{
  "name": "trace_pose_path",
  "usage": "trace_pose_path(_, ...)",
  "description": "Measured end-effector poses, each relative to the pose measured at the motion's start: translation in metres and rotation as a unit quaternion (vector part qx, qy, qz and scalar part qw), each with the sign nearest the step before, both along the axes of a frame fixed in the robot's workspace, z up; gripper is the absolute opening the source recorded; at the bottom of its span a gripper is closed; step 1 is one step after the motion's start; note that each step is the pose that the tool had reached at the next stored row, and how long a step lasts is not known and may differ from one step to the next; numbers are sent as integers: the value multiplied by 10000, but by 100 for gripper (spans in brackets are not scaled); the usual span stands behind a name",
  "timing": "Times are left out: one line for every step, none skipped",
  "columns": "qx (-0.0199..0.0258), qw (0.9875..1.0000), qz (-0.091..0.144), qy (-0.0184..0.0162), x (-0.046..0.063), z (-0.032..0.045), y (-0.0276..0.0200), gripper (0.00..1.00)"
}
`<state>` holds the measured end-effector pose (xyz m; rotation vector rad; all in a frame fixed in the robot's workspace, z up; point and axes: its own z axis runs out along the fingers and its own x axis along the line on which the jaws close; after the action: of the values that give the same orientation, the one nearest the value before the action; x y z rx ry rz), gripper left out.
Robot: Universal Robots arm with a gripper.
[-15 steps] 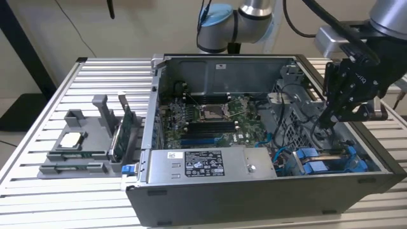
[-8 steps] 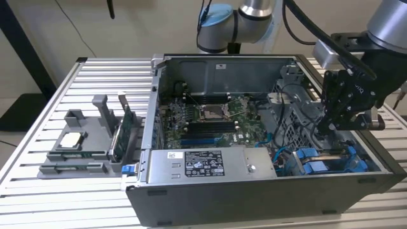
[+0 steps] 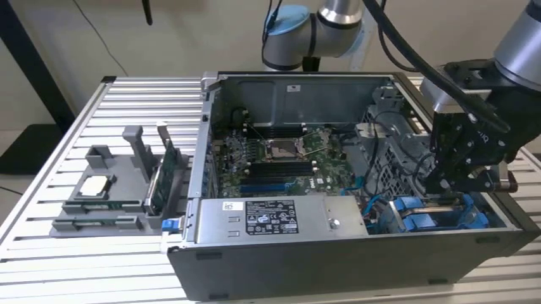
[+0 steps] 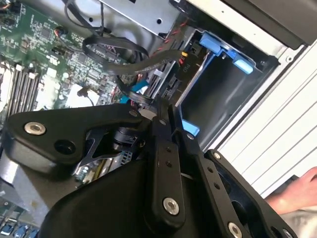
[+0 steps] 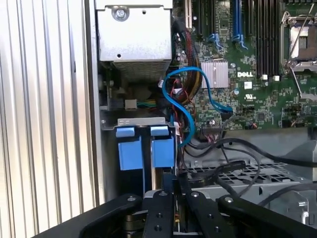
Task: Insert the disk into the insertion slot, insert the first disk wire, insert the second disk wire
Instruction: 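Insert the second disk wire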
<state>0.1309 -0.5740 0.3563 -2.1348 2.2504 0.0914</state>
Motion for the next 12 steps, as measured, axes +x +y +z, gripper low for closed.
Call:
trace_pose_path(1,10000,0,10,6,-10,-4,16)
trace_pose_path(1,10000,0,21,14,-18,-6,16)
trace_pose_path(0,10000,0,32,23,-25,-7,16)
trace_pose_path(0,10000,0,42,35,-33,-8,16)
trace_pose_path(0,10000,0,51,48,-38,-8,16)
trace_pose_path(0,10000,-1,59,62,-45,-8,16)
trace_pose_path(1,10000,0,66,77,-50,-8,16)
trace_pose_path(1,10000,0,75,91,-55,-8,16)
trace_pose_path(1,10000,-1,84,104,-59,-8,16)
trace_pose_path(1,10000,-1,94,116,-64,-8,16)
trace_pose_path(1,9999,-1,102,127,-69,-8,16)
trace_pose_path(1,9999,0,111,139,-74,-9,16)
